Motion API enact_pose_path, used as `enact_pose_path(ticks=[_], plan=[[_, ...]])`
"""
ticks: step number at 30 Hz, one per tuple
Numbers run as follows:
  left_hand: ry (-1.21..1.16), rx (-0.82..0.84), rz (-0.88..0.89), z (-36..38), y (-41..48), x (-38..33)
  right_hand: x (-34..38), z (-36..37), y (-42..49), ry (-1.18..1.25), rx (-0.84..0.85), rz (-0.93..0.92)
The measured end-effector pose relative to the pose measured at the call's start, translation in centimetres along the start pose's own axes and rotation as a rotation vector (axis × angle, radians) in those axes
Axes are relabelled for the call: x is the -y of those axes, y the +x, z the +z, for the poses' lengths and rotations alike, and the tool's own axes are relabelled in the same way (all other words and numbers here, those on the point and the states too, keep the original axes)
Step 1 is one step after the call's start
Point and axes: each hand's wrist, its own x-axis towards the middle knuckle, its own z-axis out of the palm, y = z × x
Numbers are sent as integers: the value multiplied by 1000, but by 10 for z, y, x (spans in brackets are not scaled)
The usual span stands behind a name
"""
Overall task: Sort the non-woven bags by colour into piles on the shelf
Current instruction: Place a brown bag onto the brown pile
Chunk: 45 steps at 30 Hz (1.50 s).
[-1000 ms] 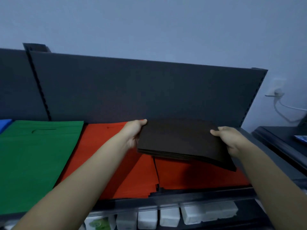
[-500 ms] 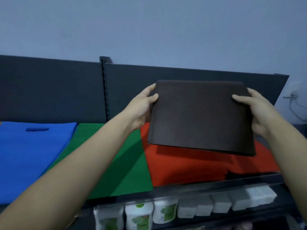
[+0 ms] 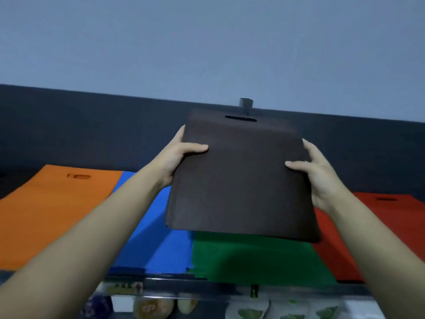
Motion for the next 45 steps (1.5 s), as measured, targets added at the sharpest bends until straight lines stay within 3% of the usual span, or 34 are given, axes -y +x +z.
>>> enact_pose_path(ticks=[7, 19, 28, 33, 38, 45], plan=[[71, -143, 0, -109, -28, -16, -39, 112, 21, 122, 184, 113], [121, -357, -228, -321, -72, -67, -91, 342, 12, 64, 156, 172], [280, -436, -285, -433, -92, -69, -137, 443, 13, -60, 181, 278], [549, -443, -348, -488, -105, -71, -156, 498, 12, -175, 111, 334], [1165, -488, -253, -552, -112, -95, -185, 572, -5, -256, 131, 284], [1428, -349, -300, -623, -127, -91, -217, 654, -24, -500, 94, 264]])
